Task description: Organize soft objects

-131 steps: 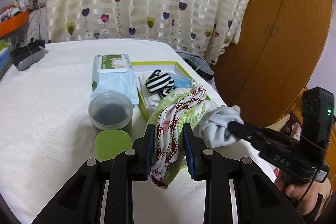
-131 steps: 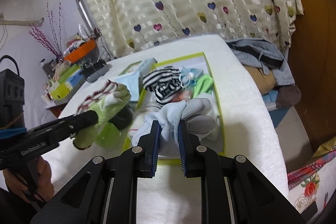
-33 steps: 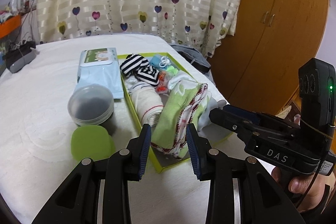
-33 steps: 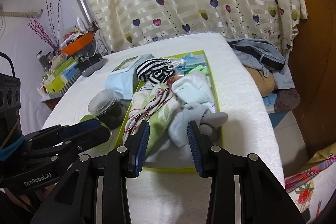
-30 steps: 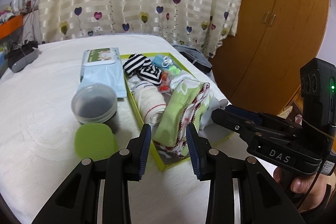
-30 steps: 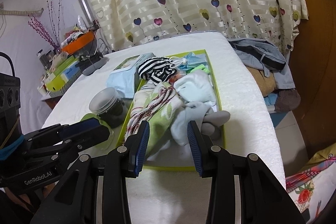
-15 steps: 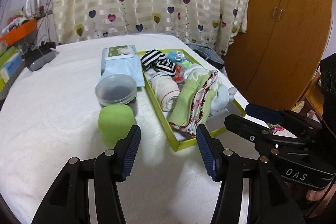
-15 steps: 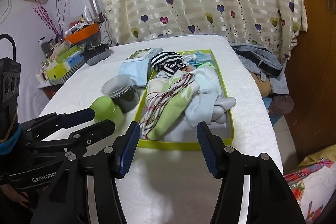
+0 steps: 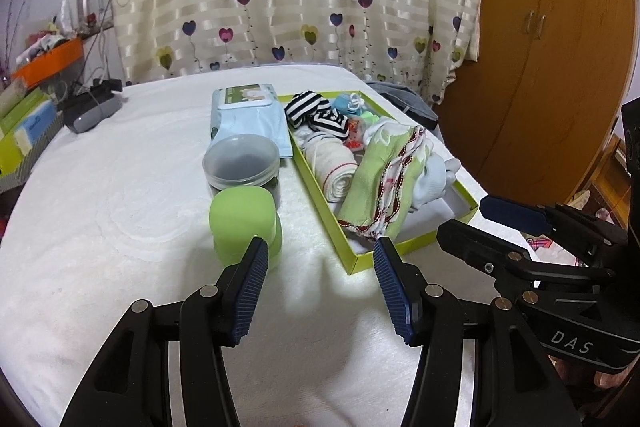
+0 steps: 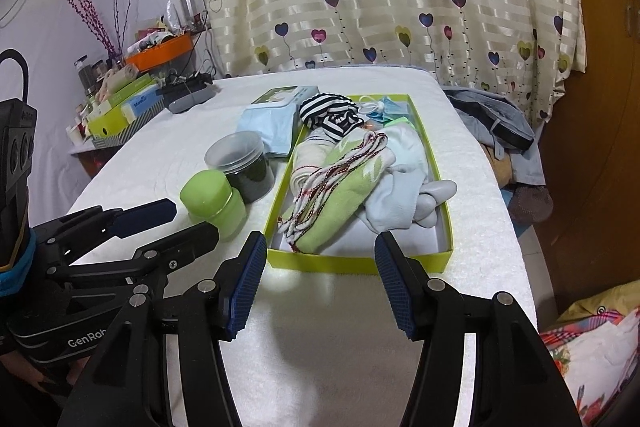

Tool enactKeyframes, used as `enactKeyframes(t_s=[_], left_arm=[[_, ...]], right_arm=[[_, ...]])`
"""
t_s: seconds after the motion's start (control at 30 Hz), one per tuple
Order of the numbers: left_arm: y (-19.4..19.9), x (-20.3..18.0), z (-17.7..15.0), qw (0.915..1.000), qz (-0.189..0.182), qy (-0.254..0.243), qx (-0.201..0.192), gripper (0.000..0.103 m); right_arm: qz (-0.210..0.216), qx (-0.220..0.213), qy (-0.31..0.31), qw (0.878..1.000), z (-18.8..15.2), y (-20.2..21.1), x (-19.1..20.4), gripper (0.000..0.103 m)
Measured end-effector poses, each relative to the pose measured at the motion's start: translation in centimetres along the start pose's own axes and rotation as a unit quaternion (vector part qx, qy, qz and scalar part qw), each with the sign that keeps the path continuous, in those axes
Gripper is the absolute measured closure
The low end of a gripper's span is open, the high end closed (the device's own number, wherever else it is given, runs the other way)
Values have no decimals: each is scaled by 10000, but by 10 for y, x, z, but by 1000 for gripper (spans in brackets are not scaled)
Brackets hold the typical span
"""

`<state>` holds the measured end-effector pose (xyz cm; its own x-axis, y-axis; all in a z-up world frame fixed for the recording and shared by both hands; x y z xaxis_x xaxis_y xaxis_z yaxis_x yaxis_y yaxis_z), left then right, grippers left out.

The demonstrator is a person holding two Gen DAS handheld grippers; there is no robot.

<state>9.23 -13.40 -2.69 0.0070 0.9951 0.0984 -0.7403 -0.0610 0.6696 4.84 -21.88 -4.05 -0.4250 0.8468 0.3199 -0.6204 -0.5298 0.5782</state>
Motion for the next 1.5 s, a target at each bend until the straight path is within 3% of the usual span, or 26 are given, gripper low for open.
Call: enactKeyframes(t_s=[1.5], left_arm=[[-1,3,0,9997,211,118,-53,49]], right_arm=[[16,64,12,10000,-3,-6,3,46]])
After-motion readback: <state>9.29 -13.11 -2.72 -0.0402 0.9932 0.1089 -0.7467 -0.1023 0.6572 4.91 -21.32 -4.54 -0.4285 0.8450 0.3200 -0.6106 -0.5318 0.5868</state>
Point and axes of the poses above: each gripper's, at about its wrist camera, not at the fingertips, and y roughly against the way its jaws point, x to its left, z to its top, the point moved 8 cm from there along -y, roughly the way its jaws point, and after that the axes turned 15 degrees about z, right-handed, at the moved point
